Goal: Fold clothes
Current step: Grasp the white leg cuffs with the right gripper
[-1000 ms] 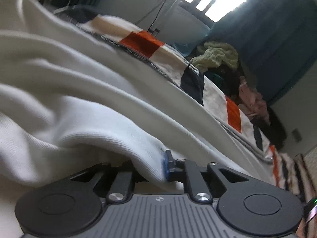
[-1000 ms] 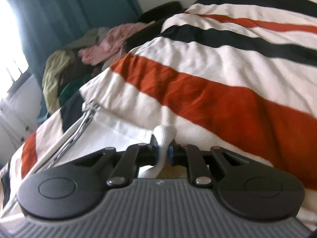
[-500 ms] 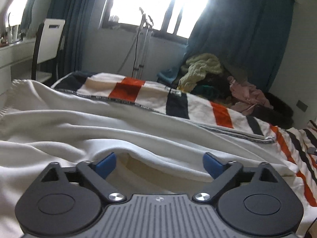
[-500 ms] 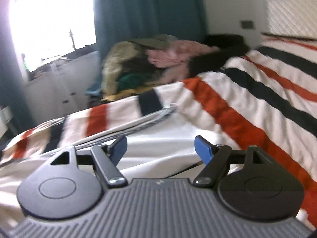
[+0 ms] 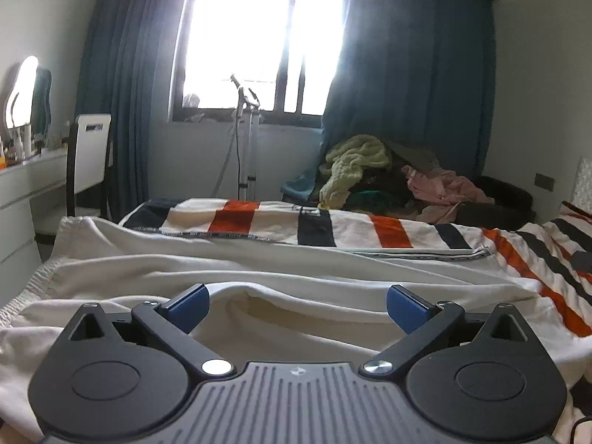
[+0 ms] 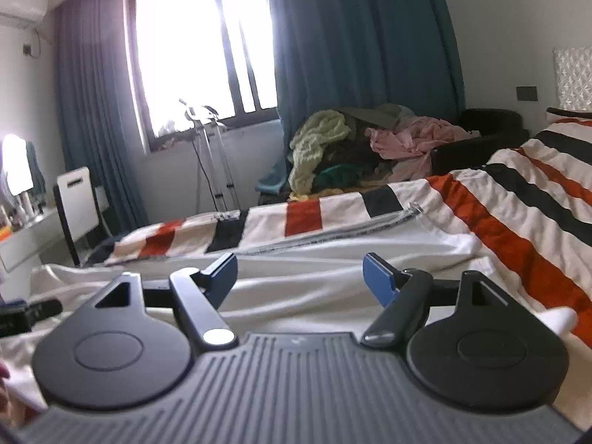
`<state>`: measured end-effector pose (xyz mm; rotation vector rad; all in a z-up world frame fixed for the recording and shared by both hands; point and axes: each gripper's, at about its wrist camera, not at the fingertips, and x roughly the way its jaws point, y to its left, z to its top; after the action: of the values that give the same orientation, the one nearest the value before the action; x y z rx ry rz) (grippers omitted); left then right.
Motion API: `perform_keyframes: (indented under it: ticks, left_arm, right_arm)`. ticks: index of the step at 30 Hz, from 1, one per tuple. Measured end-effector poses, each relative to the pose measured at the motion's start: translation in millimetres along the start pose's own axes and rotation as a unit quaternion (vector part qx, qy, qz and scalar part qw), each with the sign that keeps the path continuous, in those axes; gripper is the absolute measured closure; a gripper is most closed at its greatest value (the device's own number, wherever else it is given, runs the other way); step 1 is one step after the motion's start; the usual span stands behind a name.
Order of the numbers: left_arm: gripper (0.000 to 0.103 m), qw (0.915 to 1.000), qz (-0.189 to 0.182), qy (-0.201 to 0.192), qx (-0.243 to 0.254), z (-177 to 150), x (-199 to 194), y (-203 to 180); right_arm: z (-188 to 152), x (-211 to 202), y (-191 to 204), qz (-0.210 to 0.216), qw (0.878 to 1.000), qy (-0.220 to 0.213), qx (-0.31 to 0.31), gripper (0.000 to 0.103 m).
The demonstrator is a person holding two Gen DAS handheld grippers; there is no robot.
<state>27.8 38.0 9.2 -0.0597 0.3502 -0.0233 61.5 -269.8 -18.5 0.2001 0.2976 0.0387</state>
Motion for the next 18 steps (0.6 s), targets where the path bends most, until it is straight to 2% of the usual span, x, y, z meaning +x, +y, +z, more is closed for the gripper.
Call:
perform_keyframes:
  ticks: [4, 6, 11, 15, 18]
  left_arm:
    - [0.000, 1.0000, -0.004, 0.003, 0.003, -6, 6, -7]
    - [0.000, 0.9999, -0.004, 0.015, -0.001, -11, 16, -8]
    - [0.000, 0.9983, 0.003, 0.057, -0.007, -22, 38, -9]
    - [0.000, 0.9965, 0.006, 0.080, -0.025, -26, 50, -3]
    - [0.000, 0.9943, 0.015, 0.097, -0.041, -29, 58, 4]
  right_arm:
    - [-5, 0, 1, 0.000, 1.000, 0.002, -0.004, 0.027]
    - [-9, 5, 0, -0.021, 1.000, 0.005, -0.010, 0.027]
    - [-18, 23, -22, -0.114, 0.992, 0.048, 0.030, 0.027]
    - [-21, 32, -62, -0.200, 0.972, 0.061, 0.111, 0.027]
    - [-30, 31, -98, -0.260, 0.945, 0.060, 0.187, 0.027]
